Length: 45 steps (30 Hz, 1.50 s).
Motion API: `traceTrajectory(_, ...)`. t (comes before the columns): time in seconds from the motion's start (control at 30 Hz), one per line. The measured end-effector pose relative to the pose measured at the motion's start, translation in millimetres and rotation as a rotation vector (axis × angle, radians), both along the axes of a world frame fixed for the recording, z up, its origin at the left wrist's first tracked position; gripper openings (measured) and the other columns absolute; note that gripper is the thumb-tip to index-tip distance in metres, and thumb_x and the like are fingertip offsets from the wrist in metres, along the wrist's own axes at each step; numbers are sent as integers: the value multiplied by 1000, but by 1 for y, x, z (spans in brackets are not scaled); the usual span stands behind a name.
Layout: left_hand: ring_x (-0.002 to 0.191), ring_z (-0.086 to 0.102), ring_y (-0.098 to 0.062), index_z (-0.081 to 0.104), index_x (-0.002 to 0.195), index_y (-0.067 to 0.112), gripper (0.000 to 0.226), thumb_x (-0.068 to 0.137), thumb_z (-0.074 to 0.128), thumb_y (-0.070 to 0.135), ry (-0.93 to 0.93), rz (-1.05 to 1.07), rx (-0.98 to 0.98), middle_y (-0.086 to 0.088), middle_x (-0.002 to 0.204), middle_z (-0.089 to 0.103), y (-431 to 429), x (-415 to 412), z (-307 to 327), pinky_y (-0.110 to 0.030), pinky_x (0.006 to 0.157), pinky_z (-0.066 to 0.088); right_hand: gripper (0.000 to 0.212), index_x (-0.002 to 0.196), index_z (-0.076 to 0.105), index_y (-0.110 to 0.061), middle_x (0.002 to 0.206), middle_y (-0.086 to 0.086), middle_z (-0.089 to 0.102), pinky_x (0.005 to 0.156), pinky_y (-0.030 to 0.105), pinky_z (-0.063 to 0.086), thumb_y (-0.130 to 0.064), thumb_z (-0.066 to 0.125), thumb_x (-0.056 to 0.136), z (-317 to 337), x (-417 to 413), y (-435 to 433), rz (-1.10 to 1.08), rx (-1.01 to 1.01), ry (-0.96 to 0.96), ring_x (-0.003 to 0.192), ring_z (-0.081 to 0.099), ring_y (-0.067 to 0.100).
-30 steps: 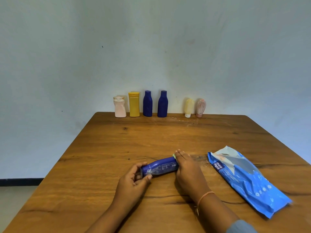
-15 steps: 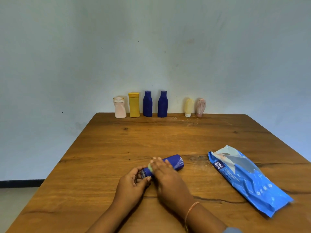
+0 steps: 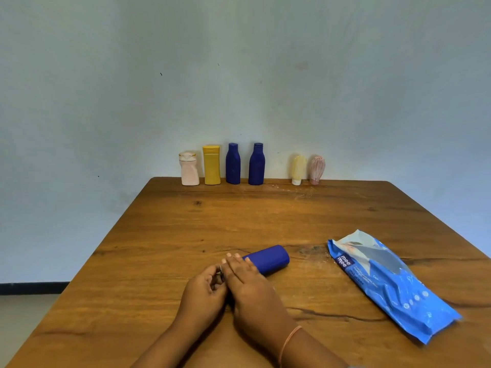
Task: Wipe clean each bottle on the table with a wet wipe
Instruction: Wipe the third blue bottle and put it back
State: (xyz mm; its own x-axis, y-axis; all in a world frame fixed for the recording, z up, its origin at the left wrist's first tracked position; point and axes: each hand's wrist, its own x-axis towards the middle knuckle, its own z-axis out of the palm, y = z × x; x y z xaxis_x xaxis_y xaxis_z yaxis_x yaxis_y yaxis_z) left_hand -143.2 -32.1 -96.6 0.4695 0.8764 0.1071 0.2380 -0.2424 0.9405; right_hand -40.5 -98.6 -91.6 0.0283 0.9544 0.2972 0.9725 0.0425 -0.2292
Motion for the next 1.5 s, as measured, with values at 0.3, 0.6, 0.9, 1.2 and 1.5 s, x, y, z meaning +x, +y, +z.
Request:
traceTrajectory(0.3,59,61,4,56,111,27,37,82,65,5,19,-14,23,5,76,65,-9,1,8,-7,60,46,60,147,22,-15,154,0,21,104,12,-6,-3,39,91,16,83,-12,-274,-24,137,142,14,10)
traceTrajectory(0.6,64,60,10,52,102,31,36,82,65,4,108,0,187,12,77,64,-14,-2,11,-3,57,42,60,146,24,-13,154,2,23,110,20,-1,-3,38,89,11,27,-4,-178,44,123,142,16,12)
traceTrajectory(0.9,45,56,-8,58,90,22,13,86,62,10,7,21,-20,-5,53,64,-10,0,5,-25,52,48,53,136,46,-11,140,3,46,113,32,23,-9,50,83,14,34,-9,-94,81,45,132,40,16)
traceTrajectory(1.2,66,65,-20,63,79,14,12,87,61,22,17,42,-36,-12,71,68,-3,-1,6,-33,68,52,57,147,22,-15,154,2,22,113,21,7,-7,40,94,22,73,-11,-328,26,187,142,16,14)
traceTrajectory(1.5,45,55,-11,61,64,9,38,92,51,32,60,61,-68,-4,51,62,-5,1,10,-26,51,45,55,146,21,-11,153,-2,16,106,26,-19,-7,37,94,10,10,-11,-4,103,117,143,9,13)
